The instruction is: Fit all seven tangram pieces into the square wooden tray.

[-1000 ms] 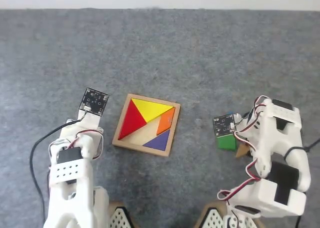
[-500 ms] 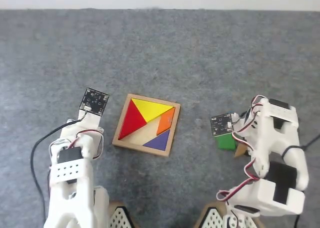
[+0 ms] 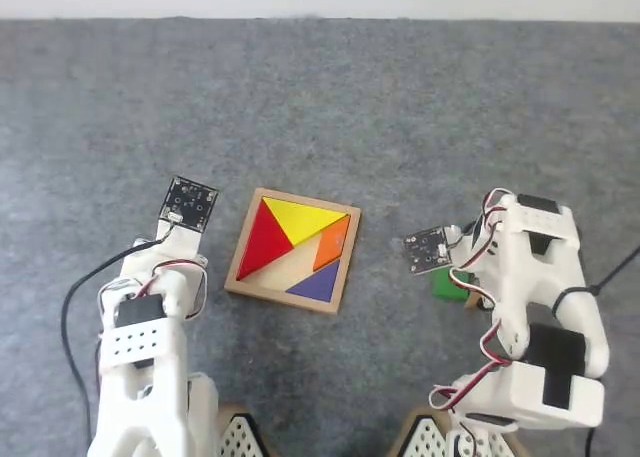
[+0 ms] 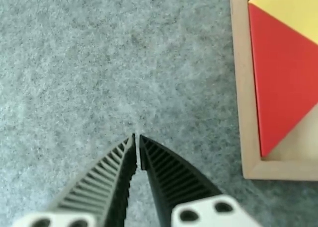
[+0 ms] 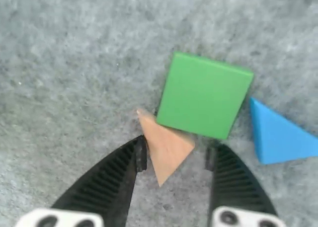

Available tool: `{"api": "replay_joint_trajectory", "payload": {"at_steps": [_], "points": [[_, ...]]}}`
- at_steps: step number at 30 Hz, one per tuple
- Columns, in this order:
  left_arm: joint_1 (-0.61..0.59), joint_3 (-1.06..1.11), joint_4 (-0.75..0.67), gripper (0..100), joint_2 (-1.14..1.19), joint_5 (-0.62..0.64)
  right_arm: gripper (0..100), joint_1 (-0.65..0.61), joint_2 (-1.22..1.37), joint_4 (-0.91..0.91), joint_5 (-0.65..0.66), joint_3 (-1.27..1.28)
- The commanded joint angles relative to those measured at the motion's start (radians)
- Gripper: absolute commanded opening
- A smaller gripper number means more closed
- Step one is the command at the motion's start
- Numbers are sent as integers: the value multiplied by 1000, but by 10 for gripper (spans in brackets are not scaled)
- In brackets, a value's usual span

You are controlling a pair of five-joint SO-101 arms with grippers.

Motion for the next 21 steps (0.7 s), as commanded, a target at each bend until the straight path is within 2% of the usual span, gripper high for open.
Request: {"api": "replay_joint_trajectory", "payload": {"at_steps": [1,17,21], "points": [[0,-8,-14,12,-28,-9,106,-7,-58,-7,-14,5],[0,-8,-14,12,-28,-9,110,7,-68,-8,-58,0],[0,-10,0,12,-28,-11,24,7,-68,-8,-60,0]]}}
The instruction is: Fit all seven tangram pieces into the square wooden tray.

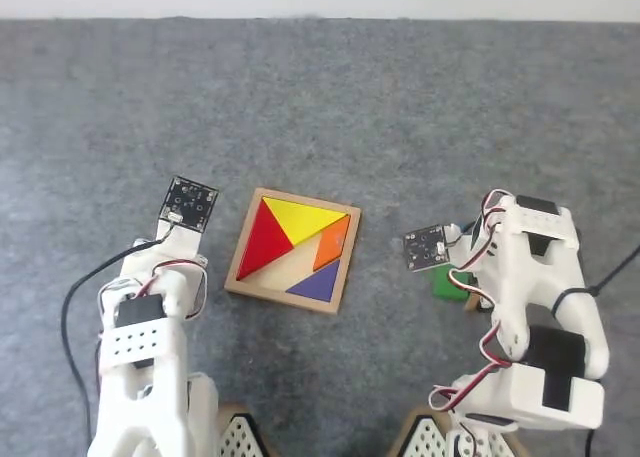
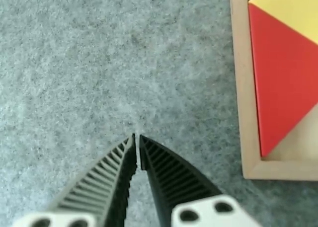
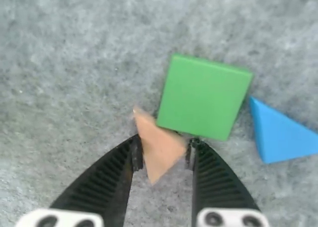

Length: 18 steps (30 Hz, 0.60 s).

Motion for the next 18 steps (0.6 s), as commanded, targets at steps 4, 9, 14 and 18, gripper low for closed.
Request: {"api": "replay_joint_trajectory", "payload": {"at_steps": [4,9,14,18], "points": [[0,-10,-2,12,-28,-11,23,10,-62,-7,-21,-3],[0,-10,-2,12,-28,-11,20,12,-64,-4,-63,-21],[0,-10,-2,12,-28,-11,6,8,-64,5,-173,-80],[0,-10,-2,12,-28,-11,6,4,-64,45,-219,-120]]}}
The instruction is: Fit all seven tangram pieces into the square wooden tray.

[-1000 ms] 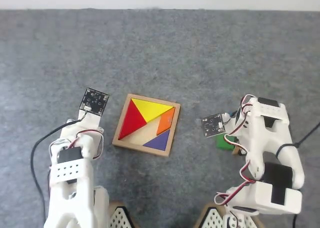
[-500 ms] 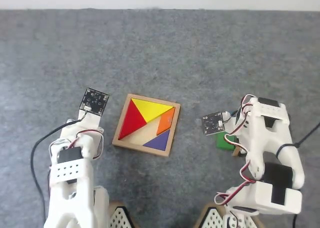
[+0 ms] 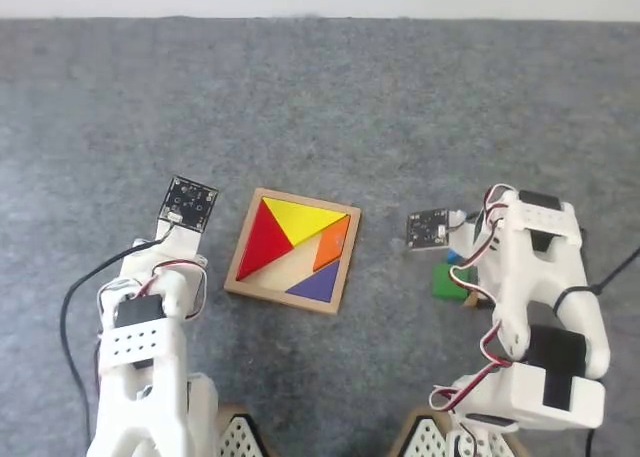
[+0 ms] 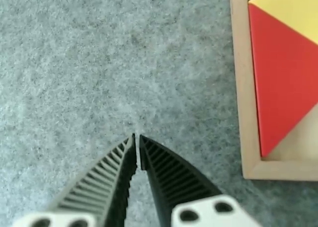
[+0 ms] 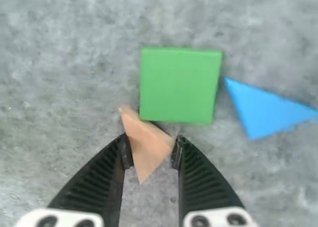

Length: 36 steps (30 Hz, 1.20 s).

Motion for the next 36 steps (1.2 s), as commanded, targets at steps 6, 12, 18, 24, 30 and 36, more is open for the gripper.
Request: {"api": "replay_joint_trajectory", "payload": {"at_steps": [6,12,18,24,30,36], "points": [[0,-10,-2,12,-28,-9,6,4,-130,236,-72,-210],[-2,-10,9,12,-28,-9,6,-139,-252,298,-287,-239],[-2,-13,18,12,-29,-9,6,-245,-369,326,-410,-239],[-2,-13,17,12,-29,-9,6,-225,-452,375,-436,-245],[-2,-13,17,12,-29,-9,6,-148,-492,481,-460,-377],[-2,-13,17,12,-29,-9,6,-50,-493,578,-459,-523]]}}
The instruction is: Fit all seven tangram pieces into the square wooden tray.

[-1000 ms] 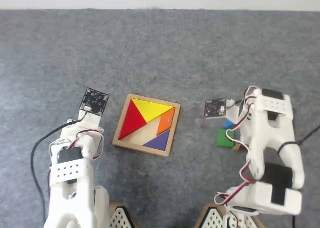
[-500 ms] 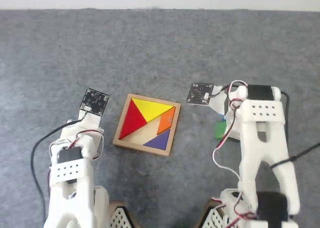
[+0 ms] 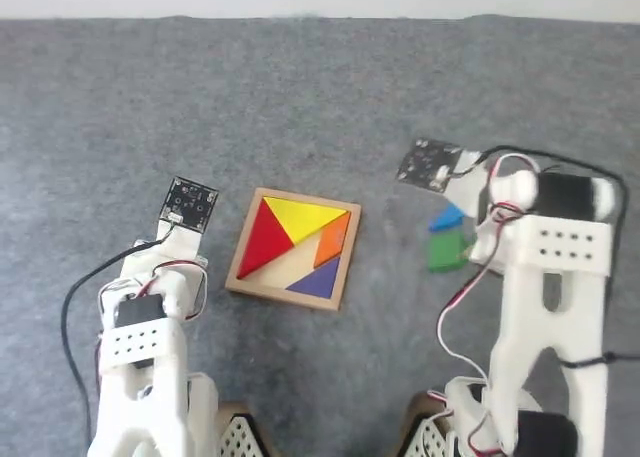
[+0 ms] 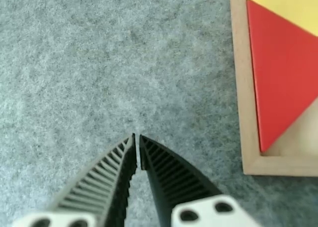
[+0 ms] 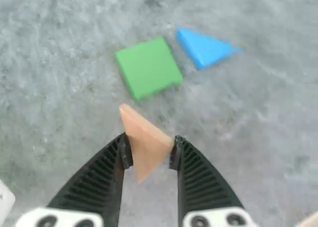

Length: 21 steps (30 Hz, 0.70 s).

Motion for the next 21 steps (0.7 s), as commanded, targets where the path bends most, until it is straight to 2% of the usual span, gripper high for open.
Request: {"api": "replay_joint_trajectory", "payload": {"at_steps": [1,7,9,14,21], "points": [[-2,-13,6,12,-29,-9,6,68,-58,76,-8,-140],[-2,-13,6,12,-29,-9,6,96,-73,101,-18,-169],[-2,-13,6,12,-29,-8,6,77,-82,99,-68,-178],[-2,-15,6,12,-29,-3,6,-102,-125,102,-272,-226],[-12,-22,8,12,-29,3,6,-496,-48,79,-700,-210]]}}
